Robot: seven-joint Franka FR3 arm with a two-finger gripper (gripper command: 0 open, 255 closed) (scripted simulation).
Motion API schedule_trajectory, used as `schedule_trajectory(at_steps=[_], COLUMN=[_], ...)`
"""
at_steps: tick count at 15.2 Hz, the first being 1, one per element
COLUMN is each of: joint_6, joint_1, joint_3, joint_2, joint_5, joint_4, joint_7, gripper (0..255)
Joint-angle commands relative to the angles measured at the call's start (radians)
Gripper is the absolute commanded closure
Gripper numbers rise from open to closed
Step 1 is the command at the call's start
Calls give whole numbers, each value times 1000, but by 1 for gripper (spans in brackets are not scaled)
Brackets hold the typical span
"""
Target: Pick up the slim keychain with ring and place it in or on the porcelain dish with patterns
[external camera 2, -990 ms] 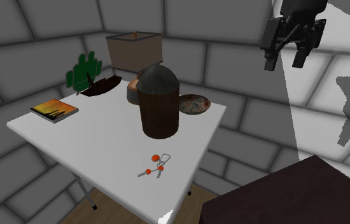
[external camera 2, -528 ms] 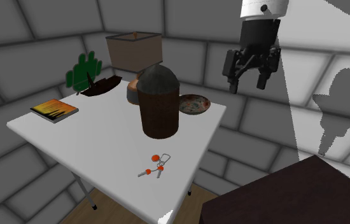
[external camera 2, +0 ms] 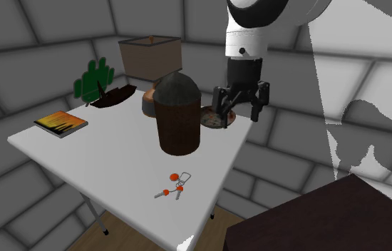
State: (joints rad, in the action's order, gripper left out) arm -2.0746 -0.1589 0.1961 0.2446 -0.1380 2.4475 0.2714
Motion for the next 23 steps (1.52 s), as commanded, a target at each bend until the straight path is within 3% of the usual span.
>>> schedule_trajectory(at_steps=[1, 8, 16, 23], joint_6=[-54, -187, -267, -339], joint_1=[-12, -54, -138, -163], joint_3=[24, 80, 83, 68], joint_2=[-72, -339, -651, -733], joint_5=[1, 55, 153, 174], joint_4=[-18, -140, -352, -361], joint_7=[31, 145, 275, 293], gripper=[0, 0, 0, 0])
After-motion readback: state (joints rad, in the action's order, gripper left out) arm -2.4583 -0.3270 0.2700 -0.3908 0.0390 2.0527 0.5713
